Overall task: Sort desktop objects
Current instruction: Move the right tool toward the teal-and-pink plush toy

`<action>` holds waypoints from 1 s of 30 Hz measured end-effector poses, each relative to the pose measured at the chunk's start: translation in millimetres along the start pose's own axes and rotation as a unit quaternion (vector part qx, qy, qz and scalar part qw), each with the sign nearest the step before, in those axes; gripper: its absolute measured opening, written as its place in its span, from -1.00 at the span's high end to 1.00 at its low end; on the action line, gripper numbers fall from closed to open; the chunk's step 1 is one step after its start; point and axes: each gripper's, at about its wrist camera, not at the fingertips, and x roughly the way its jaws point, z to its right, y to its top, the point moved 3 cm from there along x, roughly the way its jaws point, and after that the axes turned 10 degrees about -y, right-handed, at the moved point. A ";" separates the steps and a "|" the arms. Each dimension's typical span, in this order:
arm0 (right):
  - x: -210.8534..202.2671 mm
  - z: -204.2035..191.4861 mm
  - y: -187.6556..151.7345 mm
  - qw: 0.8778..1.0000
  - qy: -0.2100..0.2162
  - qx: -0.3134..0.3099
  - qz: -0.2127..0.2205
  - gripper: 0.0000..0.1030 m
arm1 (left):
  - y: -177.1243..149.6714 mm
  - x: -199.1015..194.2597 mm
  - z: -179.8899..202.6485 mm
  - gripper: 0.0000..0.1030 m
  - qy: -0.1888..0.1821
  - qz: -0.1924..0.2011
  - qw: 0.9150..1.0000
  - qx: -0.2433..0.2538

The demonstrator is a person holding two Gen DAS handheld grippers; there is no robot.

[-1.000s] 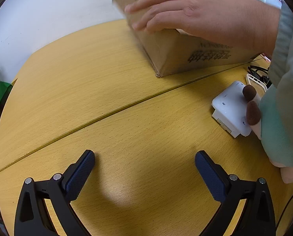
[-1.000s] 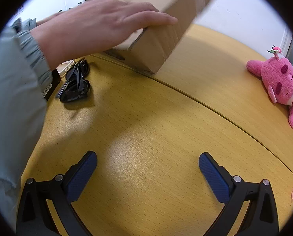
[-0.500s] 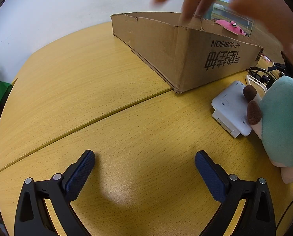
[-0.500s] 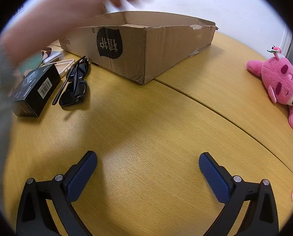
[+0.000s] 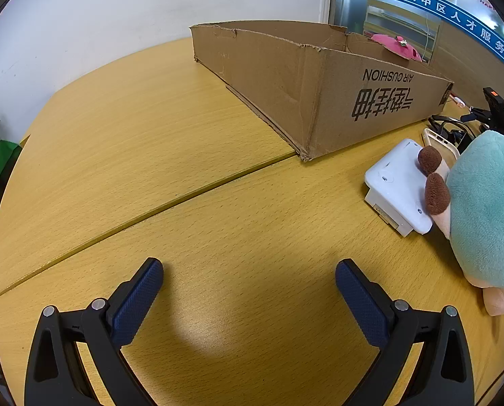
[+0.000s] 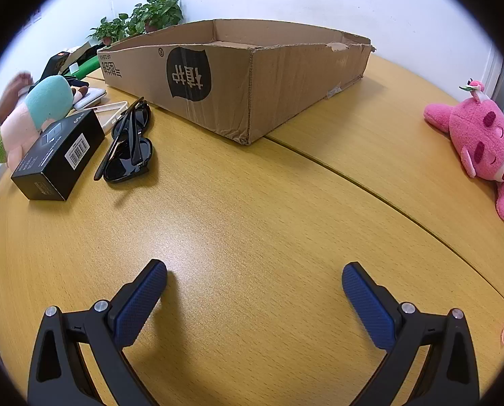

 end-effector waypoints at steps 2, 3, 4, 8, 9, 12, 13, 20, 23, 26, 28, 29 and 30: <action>0.8 -0.7 1.8 1.000 -0.007 0.009 -0.002 -1.00 | 0.1 0.1 0.3 -1.00 0.000 0.000 1.000 0.000; 1.3 -2.4 4.0 1.000 -0.019 0.024 -0.005 -1.00 | 0.0 -0.2 -0.3 -1.00 0.000 0.000 1.000 0.000; 3.1 -0.7 6.1 0.999 -0.029 0.038 -0.007 -1.00 | -0.2 -0.2 -0.4 -1.00 0.000 0.000 1.000 0.000; 2.1 -5.9 9.1 0.991 -0.078 0.106 -0.019 -1.00 | 0.1 -0.2 -0.5 -1.00 0.000 0.000 1.000 -0.002; 3.8 -6.7 8.6 0.989 -0.087 0.118 -0.022 -1.00 | 0.4 0.2 0.0 -1.00 0.004 0.001 1.000 -0.006; 3.6 -6.6 6.6 0.983 -0.108 0.148 -0.027 -1.00 | 3.5 1.3 1.9 -1.00 0.026 0.007 0.999 -0.037; 5.1 -7.2 8.7 0.980 -0.115 0.158 -0.032 -1.00 | 6.3 1.1 7.3 -1.00 0.038 0.010 0.998 -0.053; -11.5 -48.3 13.3 0.974 -0.142 0.170 -0.052 -0.99 | -17.4 -15.4 21.7 -0.99 0.076 -0.019 0.988 -0.135; -52.1 -80.9 28.0 0.974 -0.163 0.159 0.001 -0.99 | -10.8 -36.4 60.8 -0.99 0.099 0.027 0.987 -0.122; -95.3 -110.4 52.4 0.973 -0.155 0.160 0.056 -0.99 | 0.8 -87.9 111.4 -0.99 0.156 0.107 0.976 -0.108; -121.4 -131.1 71.1 0.971 -0.153 0.158 0.094 -0.99 | 8.5 -115.6 144.8 -0.99 0.134 0.142 0.975 -0.108; -128.2 -136.4 78.9 0.970 -0.156 0.155 0.107 -0.99 | 11.7 -124.8 157.9 -0.99 0.115 0.150 0.976 -0.107; -138.1 -147.6 86.6 0.967 -0.164 0.150 0.125 -0.99 | 14.1 -132.3 174.0 -0.99 0.093 0.156 0.978 -0.105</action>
